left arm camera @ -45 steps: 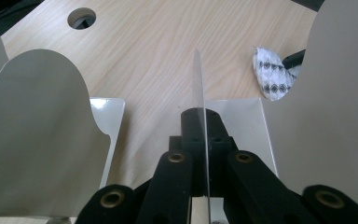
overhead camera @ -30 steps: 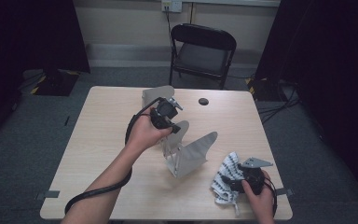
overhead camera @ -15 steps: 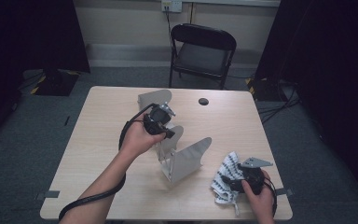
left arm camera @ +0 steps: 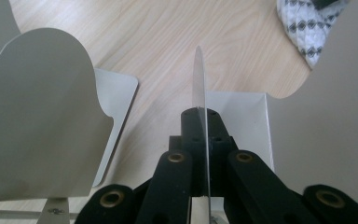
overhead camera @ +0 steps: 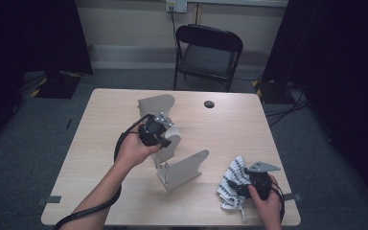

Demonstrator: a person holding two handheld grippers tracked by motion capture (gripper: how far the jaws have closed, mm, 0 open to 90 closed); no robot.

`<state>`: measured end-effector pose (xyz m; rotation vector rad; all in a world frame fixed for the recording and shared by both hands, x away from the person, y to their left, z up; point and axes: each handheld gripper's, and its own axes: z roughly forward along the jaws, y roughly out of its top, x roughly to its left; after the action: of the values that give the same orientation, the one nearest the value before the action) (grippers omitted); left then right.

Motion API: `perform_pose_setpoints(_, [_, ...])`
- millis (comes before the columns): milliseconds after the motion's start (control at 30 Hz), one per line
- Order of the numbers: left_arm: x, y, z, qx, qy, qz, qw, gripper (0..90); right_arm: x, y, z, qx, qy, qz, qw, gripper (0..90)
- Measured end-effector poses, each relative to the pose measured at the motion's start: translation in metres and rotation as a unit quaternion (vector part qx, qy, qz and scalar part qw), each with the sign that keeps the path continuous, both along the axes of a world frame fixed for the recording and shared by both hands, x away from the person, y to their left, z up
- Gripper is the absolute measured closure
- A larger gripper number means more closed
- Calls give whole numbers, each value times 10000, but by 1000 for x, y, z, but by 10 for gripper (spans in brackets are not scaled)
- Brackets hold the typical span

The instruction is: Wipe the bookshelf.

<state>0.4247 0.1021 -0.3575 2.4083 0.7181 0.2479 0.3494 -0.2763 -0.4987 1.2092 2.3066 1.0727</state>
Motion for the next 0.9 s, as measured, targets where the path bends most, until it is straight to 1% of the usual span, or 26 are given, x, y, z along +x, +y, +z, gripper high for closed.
perform_pose_setpoints(67, [-1, 2, -2, 32, -10, 9, 10000, 900, 0, 0, 0, 2, 3, -3, 10000, 123])
perform_pose_setpoints(133, [-1, 3, -4, 17, -21, 19, 10000, 900, 0, 0, 0, 1, 1, -1, 10000, 123])
perform_pose_setpoints(167, [-1, 6, -4, -43, -26, 32, 10000, 900, 0, 0, 0, 3, 3, -4, 10000, 123])
perform_pose_setpoints(233, [-2, 6, -5, -64, -46, 42, 10000, 900, 0, 0, 0, 3, 9, -3, 10000, 123])
perform_pose_setpoints(400, [-2, 7, -7, -31, -80, 21, 10000, 899, 0, 0, 0, 2, 3, -2, 10000, 123])
perform_pose_setpoints(467, [-3, 7, -7, -35, -95, 64, 9999, 898, 0, 0, 0, 4, 2, -8, 10000, 123])
perform_pose_setpoints(500, [-4, 8, -7, -72, -119, 78, 9999, 896, 0, 0, 0, 2, 3, -2, 10000, 123])
perform_pose_setpoints(600, [-3, 9, -7, -101, -113, 105, 9998, 863, 0, 0, 0, 2, 2, -3, 10000, 123])
perform_pose_setpoints(633, [-4, 10, -8, -190, -49, 206, 9996, 863, 0, 0, 0, 1, 3, -4, 10000, 123])
perform_pose_setpoints(733, [-4, 11, -7, -150, -94, 280, 9994, 823, 0, 0, 0, 0, 8, 2, 10000, 123])
perform_pose_setpoints(833, [-4, 11, -7, -166, -90, 278, 9994, 809, 0, 0, 0, 2, 9, -5, 10000, 123])
perform_pose_setpoints(900, [-4, 12, -7, -173, -107, 301, 9993, 778, 0, 0, 0, 1, 9, 0, 10000, 123])
